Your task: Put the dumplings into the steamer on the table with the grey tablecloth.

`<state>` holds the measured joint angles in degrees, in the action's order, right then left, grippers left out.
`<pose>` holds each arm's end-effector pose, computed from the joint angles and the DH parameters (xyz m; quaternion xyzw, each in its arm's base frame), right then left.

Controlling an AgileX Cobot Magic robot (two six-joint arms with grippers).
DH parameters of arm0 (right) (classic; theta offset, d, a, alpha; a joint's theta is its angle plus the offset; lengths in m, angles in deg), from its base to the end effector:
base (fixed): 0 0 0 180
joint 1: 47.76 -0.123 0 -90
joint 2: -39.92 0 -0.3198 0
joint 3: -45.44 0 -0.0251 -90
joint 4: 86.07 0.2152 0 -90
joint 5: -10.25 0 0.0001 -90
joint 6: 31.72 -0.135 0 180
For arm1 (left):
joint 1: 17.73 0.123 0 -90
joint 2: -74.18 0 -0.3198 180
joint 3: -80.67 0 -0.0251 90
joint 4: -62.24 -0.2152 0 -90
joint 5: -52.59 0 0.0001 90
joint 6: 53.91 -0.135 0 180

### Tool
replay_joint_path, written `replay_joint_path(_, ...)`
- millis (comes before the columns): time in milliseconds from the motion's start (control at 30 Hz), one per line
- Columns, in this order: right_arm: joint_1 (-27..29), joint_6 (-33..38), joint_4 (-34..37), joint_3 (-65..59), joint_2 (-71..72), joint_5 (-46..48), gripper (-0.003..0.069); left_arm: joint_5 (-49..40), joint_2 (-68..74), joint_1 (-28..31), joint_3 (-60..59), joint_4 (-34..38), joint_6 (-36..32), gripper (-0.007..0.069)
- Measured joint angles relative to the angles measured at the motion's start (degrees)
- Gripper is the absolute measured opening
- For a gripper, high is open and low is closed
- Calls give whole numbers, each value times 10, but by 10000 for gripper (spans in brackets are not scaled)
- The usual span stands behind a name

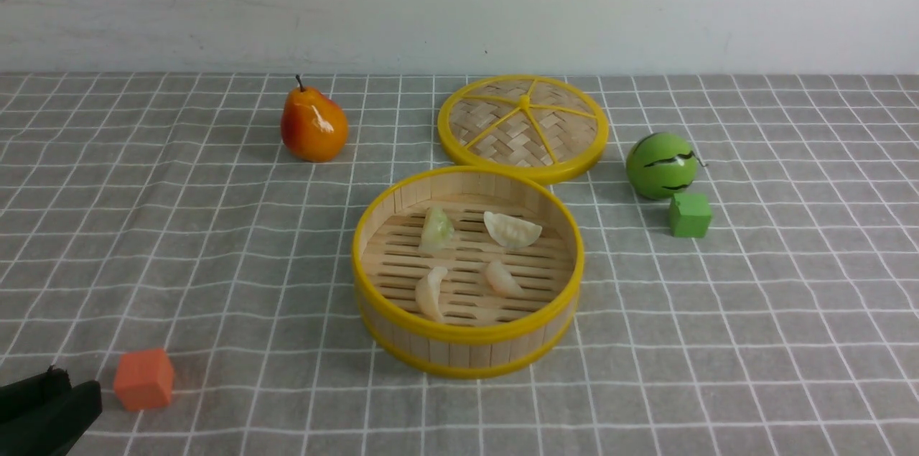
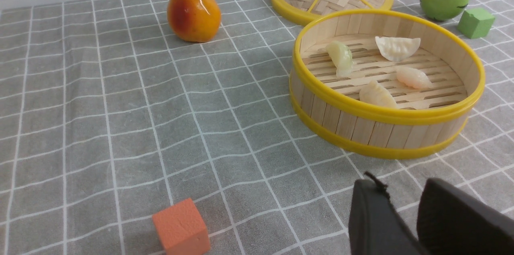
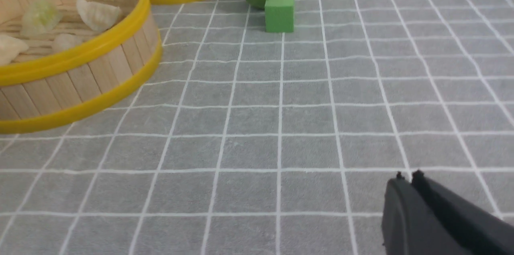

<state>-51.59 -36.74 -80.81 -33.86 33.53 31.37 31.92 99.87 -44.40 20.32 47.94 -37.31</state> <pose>0.0237 0.0061 0.1609 0.0328 0.8017 0.0846 0.5908 0.0535 -0.0137 0.2641 0.1368 0.7871 -0.1210 0.5891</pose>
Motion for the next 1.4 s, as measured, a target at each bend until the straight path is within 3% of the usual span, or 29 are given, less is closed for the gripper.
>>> replay_joint_path(133,-3,-24,-6,2,0,10,12,0,0,0,0,0,0,177)
replay_joint_path(1167,-3,-19,-13,3,0,11,52,13,-7,0,-14,0,0,200)
replay_joint_path(1267,-3,-19,-13,3,0,11,56,26,-25,8,-39,0,0,199)
replay_joint_path(1400,-3,-19,-13,3,0,11,63,61,-115,62,-118,10,12,200)
